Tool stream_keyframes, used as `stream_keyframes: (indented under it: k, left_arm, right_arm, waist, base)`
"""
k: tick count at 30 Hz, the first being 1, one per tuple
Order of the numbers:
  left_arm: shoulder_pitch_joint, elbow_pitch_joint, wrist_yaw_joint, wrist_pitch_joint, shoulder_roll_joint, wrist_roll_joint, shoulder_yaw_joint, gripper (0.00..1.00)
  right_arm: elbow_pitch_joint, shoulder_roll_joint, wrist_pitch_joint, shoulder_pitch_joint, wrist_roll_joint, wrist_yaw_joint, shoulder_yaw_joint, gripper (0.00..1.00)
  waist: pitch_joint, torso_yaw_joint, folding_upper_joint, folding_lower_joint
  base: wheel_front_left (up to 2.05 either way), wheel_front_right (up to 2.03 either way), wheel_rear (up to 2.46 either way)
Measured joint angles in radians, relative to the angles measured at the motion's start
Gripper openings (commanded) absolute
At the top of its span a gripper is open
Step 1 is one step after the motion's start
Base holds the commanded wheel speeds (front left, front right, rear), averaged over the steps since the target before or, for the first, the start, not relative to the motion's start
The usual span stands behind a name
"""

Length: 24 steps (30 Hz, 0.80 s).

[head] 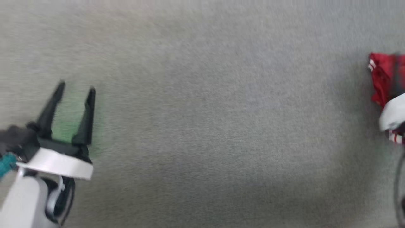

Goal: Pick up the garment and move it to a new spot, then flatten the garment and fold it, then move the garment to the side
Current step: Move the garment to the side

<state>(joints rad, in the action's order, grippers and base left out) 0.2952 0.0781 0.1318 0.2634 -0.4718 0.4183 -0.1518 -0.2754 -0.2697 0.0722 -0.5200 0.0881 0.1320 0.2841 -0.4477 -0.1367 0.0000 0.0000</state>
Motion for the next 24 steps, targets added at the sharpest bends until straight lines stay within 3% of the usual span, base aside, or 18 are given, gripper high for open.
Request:
stream_keyframes:
  k: [5,12,24]
  left_arm:
    - [-0.076,0.075,0.000,0.000,0.054,-0.004,0.024,1.00]
    - [-0.154,0.142,0.000,0.000,0.114,-0.010,0.061,1.00]
    - [-0.295,0.120,0.000,0.000,0.194,-0.048,0.162,1.00]
  right_arm:
    - [-0.014,0.053,-0.070,0.080,-0.006,0.000,-0.098,1.00]
    - [-0.092,0.155,-0.196,0.156,-0.050,0.000,-0.154,1.00]
    - [-0.084,0.194,-0.272,0.274,-0.154,0.000,-0.213,1.00]
  waist:
    - [0.084,0.049,0.0000,0.0000]
    - [0.205,0.126,0.0000,0.0000]
    - [0.353,0.185,0.0000,0.0000]
  base:
    - [0.00,0.00,0.00]
    - [0.00,0.00,0.00]
    - [0.00,0.00,0.00]
